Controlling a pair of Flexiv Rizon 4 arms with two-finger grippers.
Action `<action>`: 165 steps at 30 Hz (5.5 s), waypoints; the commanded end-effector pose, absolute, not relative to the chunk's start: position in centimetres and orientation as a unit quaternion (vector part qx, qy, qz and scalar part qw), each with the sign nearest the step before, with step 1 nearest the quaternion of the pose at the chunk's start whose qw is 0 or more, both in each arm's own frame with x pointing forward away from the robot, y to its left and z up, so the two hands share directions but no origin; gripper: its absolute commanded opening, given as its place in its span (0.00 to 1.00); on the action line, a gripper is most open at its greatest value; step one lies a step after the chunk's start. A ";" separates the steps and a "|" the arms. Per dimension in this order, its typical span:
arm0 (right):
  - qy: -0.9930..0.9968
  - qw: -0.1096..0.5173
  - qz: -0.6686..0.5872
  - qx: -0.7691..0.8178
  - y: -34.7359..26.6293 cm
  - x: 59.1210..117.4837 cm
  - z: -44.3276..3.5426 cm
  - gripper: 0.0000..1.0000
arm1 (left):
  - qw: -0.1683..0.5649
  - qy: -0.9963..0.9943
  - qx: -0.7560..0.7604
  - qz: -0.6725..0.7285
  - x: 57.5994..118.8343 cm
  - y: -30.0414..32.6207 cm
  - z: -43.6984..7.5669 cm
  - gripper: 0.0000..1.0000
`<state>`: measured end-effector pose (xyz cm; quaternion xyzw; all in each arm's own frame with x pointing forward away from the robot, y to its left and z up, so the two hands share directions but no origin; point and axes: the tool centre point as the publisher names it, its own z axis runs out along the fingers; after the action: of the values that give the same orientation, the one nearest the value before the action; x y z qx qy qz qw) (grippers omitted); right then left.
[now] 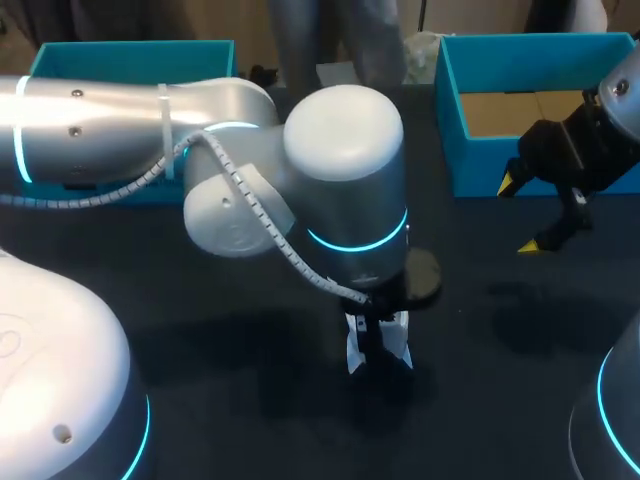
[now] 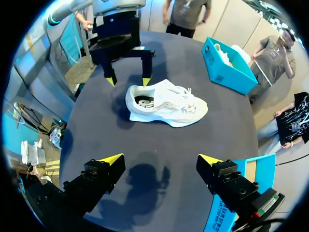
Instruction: Take the shoe out of the shoebox, open the shoe tongue, remove and reinsert the insole, then place the shoe into the shoebox
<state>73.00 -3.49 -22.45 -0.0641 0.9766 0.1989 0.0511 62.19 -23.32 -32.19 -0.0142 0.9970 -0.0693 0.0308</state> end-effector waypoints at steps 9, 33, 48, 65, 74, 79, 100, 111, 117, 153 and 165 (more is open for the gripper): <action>0.977 0.051 0.198 -0.064 -3.4 73.0 -22.6 1.00 | 0.029 0.998 -0.030 -0.046 62.2 -25.4 -35.8 0.94; 0.977 0.051 0.198 -0.064 -3.4 73.0 -22.6 1.00 | 0.004 0.999 -0.049 -0.016 62.3 -24.8 -39.8 0.25; 0.977 0.051 0.198 -0.064 -3.4 73.0 -22.6 1.00 | -0.065 0.997 -0.046 -0.015 62.0 -23.6 -38.8 0.00; 0.977 0.051 0.198 -0.064 -3.4 73.0 -22.6 1.00 | -0.087 0.996 -0.024 0.026 63.5 -20.2 -27.2 0.00; 0.977 0.051 0.198 -0.064 -3.4 73.0 -22.6 1.00 | -0.095 0.995 0.011 0.009 63.3 -19.1 -21.5 0.00; 0.977 0.051 0.198 -0.064 -3.4 73.0 -22.6 1.00 | -0.094 0.995 0.031 -0.002 63.2 -18.6 -19.0 0.00; 0.977 0.051 0.198 -0.064 -3.4 73.0 -22.6 1.00 | -0.070 0.996 0.044 -0.019 63.3 -18.0 -16.7 0.00; 0.977 0.051 0.198 -0.064 -3.4 73.0 -22.6 1.00 | -0.070 0.996 0.043 -0.020 65.1 -11.4 -16.4 0.00; 0.977 0.051 0.198 -0.064 -3.4 73.0 -22.6 1.00 | -0.066 0.997 0.032 -0.010 67.2 -7.9 -16.2 0.00; 0.977 0.051 0.198 -0.064 -3.4 73.0 -22.6 1.00 | -0.046 0.999 -0.002 0.008 76.9 13.4 -17.0 0.00; 0.977 0.051 0.198 -0.064 -3.4 73.0 -22.6 1.00 | -0.031 0.999 -0.035 0.027 81.1 19.6 -17.4 0.00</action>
<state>73.00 -3.49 -22.44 -0.0641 0.9766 0.1988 0.0511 80.71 18.66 -17.46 -0.0379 0.9979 0.0431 -0.0287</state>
